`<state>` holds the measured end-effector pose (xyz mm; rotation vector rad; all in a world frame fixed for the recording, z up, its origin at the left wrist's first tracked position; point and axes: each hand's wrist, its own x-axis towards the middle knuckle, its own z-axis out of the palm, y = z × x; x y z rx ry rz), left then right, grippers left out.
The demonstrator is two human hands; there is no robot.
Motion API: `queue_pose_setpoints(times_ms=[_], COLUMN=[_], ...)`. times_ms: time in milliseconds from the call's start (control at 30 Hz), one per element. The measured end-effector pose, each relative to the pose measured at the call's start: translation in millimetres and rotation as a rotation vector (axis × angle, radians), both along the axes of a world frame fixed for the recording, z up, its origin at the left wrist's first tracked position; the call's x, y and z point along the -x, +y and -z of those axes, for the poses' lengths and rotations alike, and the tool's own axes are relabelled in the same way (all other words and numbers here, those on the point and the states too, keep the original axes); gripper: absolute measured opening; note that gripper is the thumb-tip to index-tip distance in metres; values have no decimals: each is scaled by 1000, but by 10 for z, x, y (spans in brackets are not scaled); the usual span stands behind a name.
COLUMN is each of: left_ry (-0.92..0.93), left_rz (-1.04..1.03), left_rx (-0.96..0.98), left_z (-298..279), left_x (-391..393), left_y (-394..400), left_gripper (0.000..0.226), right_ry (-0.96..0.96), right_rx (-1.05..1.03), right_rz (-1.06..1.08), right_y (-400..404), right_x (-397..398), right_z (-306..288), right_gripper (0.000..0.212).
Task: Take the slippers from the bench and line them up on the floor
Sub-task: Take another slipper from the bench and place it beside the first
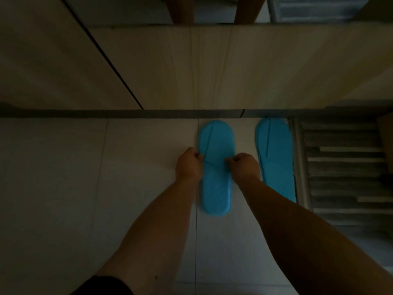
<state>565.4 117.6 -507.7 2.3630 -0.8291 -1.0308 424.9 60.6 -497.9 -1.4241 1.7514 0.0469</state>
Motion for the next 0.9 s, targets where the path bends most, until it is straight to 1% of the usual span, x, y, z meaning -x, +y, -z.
queue_pose_setpoints(times_ms=[100, 267, 433, 700, 833, 900], left_ry=[-25, -53, -41, -39, -41, -47], left_rz=[-8, 5, 35, 45, 51, 54], left_rx=[7, -22, -60, -68, -50, -46], left_z=[61, 72, 74, 97, 79, 71], left_x=[12, 0, -41, -65, -54, -50], left_y=[-63, -119, -191, -202, -180, -168], left_gripper=[23, 24, 24, 22, 21, 21], right_ry=[20, 67, 141, 171, 180, 183], right_rx=[-5, 7, -26, -42, -56, -54], right_rz=[-12, -21, -53, -47, -47, -44], right_y=[-111, -195, -236, -212, -200, -198], right_x=[-21, -72, -123, -150, -160, -162], right_z=[28, 58, 25, 4, -7, -4], right_gripper=[31, 27, 36, 33, 24, 24])
